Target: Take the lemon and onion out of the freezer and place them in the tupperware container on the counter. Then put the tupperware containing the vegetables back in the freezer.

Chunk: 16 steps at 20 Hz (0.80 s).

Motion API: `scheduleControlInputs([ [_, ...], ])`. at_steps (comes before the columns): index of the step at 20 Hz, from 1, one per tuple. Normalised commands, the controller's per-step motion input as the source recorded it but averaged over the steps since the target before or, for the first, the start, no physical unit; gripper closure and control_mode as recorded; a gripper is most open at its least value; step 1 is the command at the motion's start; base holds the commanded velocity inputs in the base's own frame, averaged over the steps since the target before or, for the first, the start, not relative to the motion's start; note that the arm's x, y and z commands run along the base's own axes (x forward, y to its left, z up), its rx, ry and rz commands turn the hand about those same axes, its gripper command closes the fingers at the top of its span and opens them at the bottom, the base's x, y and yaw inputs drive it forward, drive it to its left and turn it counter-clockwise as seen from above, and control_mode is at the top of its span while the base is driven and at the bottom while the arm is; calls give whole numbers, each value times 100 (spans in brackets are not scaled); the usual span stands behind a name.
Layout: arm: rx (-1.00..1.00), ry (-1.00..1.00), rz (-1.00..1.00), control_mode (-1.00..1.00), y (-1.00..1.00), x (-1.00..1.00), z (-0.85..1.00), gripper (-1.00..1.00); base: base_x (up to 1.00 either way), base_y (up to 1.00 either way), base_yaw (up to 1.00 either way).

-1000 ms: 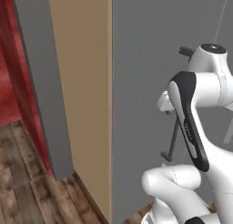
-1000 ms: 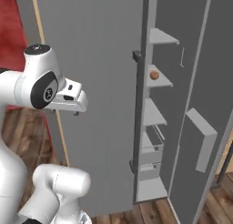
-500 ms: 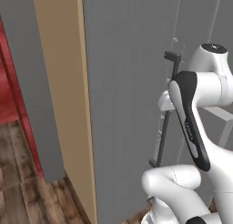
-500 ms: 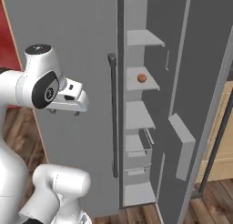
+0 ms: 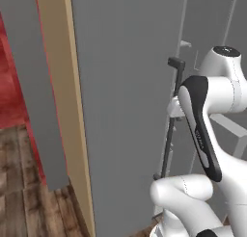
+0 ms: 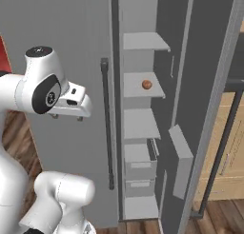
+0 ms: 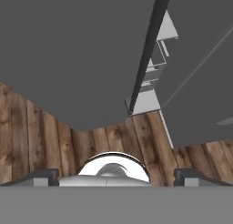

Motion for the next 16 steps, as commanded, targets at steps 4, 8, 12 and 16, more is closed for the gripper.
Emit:
scheduleControlInputs([
  [4,0,0,0,100,0,0,0,-100,0,-67,23],
  [8,0,0,0,100,0,0,0,-100,0,-65,17],
  [12,0,0,0,100,0,0,0,-100,5,-45,11],
  [16,0,0,0,100,0,0,0,-100,11,-46,9],
])
